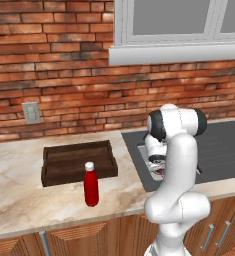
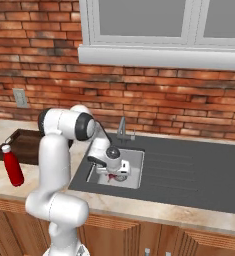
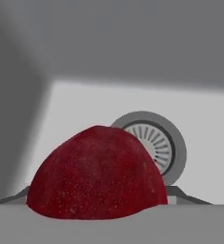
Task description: Pick up all produce items and place them in the sink. Turn on the sink faucet to wash them. Then turn the sink off and put them in the tray.
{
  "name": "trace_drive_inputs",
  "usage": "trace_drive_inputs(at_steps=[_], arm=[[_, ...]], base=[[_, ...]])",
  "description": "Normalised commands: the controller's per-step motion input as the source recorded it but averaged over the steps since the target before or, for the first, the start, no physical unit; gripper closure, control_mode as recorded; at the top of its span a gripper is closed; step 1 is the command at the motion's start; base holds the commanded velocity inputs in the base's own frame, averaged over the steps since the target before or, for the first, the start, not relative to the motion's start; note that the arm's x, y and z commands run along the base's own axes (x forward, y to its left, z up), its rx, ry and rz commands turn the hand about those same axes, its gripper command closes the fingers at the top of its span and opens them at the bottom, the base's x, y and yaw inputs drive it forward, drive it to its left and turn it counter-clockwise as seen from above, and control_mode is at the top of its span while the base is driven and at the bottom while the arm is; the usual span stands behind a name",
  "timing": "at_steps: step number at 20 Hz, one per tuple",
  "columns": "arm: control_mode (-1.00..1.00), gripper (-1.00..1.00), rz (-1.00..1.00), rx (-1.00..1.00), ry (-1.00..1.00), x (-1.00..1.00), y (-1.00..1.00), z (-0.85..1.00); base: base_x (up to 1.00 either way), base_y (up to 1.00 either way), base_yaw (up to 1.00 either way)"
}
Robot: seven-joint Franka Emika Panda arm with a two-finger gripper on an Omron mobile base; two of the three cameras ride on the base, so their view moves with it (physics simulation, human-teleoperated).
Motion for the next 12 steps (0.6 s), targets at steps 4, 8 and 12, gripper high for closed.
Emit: trace_drive_inputs(at_steps=[4,8,12], arm=[[-1.00,1.00,0.00,0.00,-0.07,-0.31,0.01,0.76],[-1.00,1.00,0.00,0.00,-0.06,-0.17,0.07,0.83],[-1.00,1.00,0.00,0.00,0.00,0.00,0.19,0.95]], base=[[0.00,0.00,0.00],[0.00,0.00,0.00],[0.00,0.00,0.00]])
